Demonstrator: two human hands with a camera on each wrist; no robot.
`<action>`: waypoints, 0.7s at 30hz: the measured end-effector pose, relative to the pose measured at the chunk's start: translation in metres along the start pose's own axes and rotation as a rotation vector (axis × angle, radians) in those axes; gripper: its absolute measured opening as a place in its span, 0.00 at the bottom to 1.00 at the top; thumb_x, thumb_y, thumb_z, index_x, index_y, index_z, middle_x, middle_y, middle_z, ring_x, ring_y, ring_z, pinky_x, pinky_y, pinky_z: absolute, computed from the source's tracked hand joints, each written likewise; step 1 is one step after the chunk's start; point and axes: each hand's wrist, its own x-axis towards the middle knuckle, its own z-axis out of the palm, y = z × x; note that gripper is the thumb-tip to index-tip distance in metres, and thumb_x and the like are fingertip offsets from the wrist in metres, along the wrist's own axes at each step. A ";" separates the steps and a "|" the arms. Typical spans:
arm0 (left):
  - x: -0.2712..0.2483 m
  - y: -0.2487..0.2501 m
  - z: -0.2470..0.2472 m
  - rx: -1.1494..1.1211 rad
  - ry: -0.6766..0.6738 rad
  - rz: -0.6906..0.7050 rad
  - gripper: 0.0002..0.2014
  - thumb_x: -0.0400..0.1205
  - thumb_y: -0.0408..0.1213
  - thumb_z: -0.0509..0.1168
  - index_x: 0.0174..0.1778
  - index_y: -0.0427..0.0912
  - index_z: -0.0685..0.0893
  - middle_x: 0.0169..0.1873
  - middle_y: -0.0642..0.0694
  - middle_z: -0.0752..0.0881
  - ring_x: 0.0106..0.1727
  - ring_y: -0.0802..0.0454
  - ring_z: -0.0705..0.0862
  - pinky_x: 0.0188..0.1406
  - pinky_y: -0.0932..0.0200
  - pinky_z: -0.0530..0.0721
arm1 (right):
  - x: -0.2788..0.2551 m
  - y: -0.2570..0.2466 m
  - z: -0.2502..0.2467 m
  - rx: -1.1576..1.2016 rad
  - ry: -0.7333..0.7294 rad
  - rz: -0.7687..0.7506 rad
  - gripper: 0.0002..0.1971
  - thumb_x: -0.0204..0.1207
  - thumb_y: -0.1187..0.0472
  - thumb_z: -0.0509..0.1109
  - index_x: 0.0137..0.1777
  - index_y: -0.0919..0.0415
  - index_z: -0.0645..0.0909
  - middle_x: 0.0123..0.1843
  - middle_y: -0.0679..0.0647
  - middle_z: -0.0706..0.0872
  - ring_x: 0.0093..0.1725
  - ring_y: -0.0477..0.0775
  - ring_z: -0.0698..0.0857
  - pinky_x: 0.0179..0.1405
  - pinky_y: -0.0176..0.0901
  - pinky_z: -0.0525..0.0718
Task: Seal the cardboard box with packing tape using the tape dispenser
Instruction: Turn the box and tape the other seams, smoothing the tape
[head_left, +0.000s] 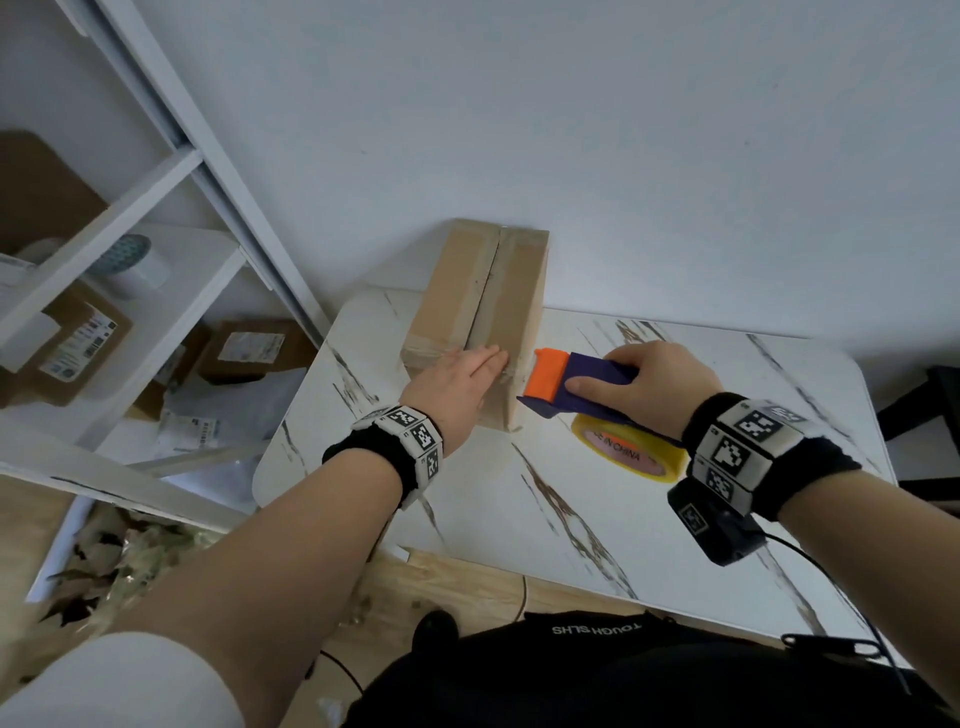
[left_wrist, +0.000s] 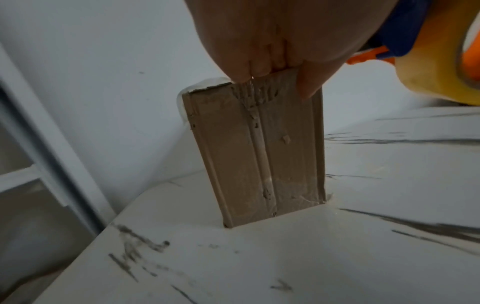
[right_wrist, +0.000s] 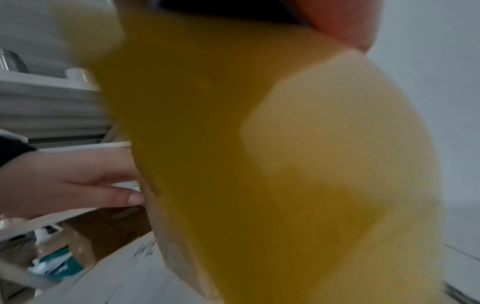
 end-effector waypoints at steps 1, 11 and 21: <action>-0.001 0.001 -0.001 -0.005 -0.005 -0.004 0.28 0.86 0.33 0.50 0.82 0.44 0.49 0.83 0.47 0.53 0.82 0.49 0.55 0.79 0.61 0.44 | -0.002 0.000 -0.001 -0.014 -0.008 0.000 0.21 0.66 0.31 0.66 0.44 0.46 0.84 0.41 0.45 0.87 0.42 0.50 0.84 0.42 0.44 0.81; -0.003 0.001 -0.006 -0.042 0.010 0.019 0.28 0.86 0.35 0.52 0.82 0.44 0.52 0.82 0.48 0.54 0.81 0.49 0.56 0.79 0.60 0.50 | 0.008 -0.015 -0.002 -0.260 -0.061 0.051 0.23 0.67 0.30 0.62 0.44 0.47 0.83 0.41 0.48 0.86 0.42 0.52 0.83 0.37 0.41 0.75; -0.003 -0.004 -0.006 -0.047 0.014 0.030 0.28 0.86 0.36 0.52 0.82 0.42 0.51 0.82 0.46 0.55 0.82 0.48 0.56 0.80 0.57 0.49 | 0.026 -0.037 0.020 -0.649 -0.085 0.045 0.15 0.69 0.43 0.69 0.43 0.54 0.85 0.40 0.50 0.85 0.44 0.56 0.86 0.37 0.39 0.75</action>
